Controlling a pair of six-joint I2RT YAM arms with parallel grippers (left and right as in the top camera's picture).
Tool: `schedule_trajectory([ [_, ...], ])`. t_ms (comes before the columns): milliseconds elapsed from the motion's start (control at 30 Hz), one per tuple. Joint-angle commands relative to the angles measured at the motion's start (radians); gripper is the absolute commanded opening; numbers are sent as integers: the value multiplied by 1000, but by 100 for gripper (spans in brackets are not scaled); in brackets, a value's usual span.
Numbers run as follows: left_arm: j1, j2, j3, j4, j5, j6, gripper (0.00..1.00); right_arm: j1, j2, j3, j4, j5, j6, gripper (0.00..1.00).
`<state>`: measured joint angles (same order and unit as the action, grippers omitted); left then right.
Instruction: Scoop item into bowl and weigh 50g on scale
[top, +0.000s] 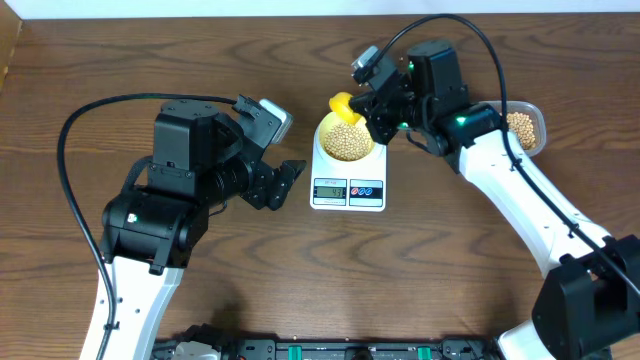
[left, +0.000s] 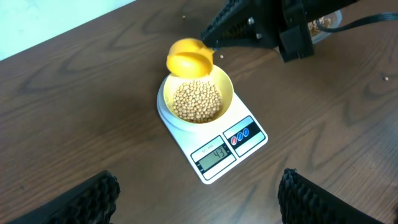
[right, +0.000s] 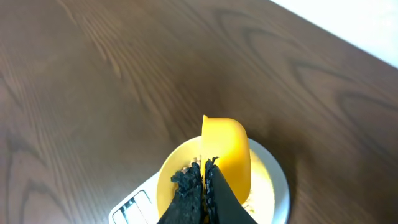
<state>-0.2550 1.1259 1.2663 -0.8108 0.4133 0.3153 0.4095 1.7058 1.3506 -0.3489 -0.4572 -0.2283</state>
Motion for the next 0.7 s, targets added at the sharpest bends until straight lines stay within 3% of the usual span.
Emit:
schedule_trajectory([
  [0,6,0,-4,-2,5,9,84,6,47,1,-4,-13,-26,1],
  [667,6,0,-4,-2,5,9,84,26,117,-5,-36,16,-426,1],
])
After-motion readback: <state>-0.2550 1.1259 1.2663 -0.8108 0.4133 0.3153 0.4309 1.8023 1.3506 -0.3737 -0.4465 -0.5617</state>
